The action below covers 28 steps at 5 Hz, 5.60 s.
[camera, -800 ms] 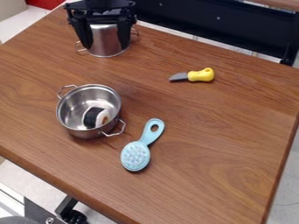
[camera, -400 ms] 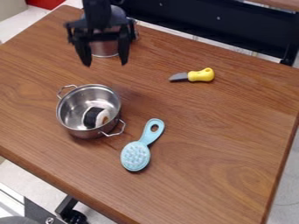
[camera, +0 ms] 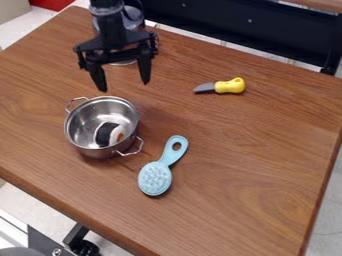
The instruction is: Move the silver pot to the left side of the table
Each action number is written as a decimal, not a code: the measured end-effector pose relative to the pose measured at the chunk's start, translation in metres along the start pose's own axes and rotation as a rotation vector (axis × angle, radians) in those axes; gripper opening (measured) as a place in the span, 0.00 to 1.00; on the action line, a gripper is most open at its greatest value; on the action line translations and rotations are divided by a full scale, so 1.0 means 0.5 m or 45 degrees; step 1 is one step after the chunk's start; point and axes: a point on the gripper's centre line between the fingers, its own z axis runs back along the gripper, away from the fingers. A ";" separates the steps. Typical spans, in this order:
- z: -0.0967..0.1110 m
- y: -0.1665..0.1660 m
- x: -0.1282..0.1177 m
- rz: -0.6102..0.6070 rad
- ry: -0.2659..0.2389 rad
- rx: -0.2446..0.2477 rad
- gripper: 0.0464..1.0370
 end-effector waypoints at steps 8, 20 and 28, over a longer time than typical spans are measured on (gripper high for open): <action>-0.123 0.008 -0.027 0.537 -0.145 0.068 0.38; -0.085 0.132 0.081 -1.140 -0.134 0.246 0.02; 0.013 0.110 0.089 -0.765 0.019 0.077 0.96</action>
